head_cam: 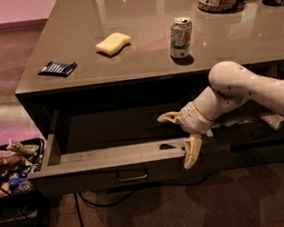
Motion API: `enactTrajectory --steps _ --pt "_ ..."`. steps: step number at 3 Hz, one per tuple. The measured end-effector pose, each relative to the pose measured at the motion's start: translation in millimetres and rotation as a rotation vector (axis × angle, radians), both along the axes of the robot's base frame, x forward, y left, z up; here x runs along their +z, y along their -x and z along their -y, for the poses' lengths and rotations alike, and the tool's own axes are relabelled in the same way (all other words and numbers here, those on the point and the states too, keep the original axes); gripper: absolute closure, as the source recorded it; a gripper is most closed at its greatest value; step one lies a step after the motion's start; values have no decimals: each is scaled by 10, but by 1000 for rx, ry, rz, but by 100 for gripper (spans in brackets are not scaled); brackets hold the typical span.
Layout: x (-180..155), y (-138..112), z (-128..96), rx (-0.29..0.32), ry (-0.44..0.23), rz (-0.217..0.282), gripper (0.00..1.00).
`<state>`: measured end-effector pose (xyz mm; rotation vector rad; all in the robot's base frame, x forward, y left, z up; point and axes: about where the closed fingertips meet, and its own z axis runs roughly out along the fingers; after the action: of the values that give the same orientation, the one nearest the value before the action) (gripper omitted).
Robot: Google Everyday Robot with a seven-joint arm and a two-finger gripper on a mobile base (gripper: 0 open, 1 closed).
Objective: Open top drawer
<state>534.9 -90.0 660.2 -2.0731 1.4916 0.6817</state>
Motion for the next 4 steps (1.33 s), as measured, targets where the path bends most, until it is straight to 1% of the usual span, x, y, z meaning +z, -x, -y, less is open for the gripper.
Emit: enactTrajectory --steps 1,2,3,4 --pt "0 -4 -14 2 -1 2 0" --pt "112 1 -90 42 20 32 0" --pt "416 85 -18 56 28 96 0" --pt "727 219 107 24 13 218 0"
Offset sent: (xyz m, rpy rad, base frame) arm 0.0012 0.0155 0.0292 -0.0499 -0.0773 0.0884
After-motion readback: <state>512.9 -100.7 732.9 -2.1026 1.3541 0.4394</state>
